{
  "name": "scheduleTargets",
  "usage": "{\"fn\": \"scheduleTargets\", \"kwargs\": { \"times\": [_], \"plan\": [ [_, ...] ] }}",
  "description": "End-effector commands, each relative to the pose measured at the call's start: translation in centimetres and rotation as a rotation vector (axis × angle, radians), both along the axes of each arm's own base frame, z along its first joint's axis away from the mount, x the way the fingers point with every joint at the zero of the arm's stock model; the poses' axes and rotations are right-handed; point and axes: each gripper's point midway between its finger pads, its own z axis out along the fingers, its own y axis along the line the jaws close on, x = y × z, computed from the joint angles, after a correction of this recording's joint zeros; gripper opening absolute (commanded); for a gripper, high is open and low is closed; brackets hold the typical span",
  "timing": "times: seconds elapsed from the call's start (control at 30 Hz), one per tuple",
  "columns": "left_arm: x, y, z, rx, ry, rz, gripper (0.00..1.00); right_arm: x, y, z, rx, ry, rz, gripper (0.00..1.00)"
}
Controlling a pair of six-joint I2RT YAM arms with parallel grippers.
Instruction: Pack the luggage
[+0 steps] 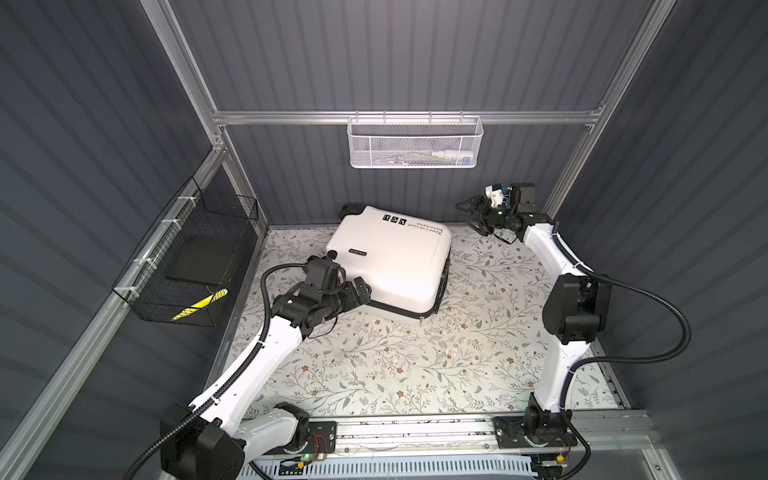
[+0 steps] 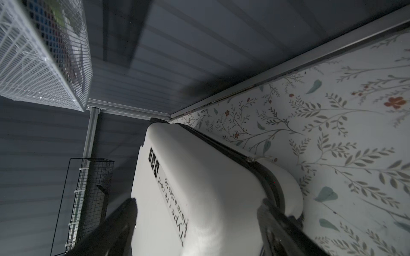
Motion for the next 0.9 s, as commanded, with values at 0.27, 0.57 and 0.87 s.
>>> {"fn": "scheduleTargets", "kwargs": {
  "times": [0.27,0.57,0.87],
  "plan": [
    [2.7,-1.3,2.3,-0.134,-0.169,0.034,1.0,3.3,2.8,-0.7,0.119,-0.024,0.081,0.85],
    [4.0,-2.3,2.3,-0.148,-0.186,0.012,1.0,2.4,5.7,-1.7,0.148,-0.02,0.181,0.83],
    [4.8,-2.9,2.5,-0.142,-0.194,-0.011,1.0,-0.9,8.1,-1.7,0.173,-0.014,0.308,0.79]
  ]
}}
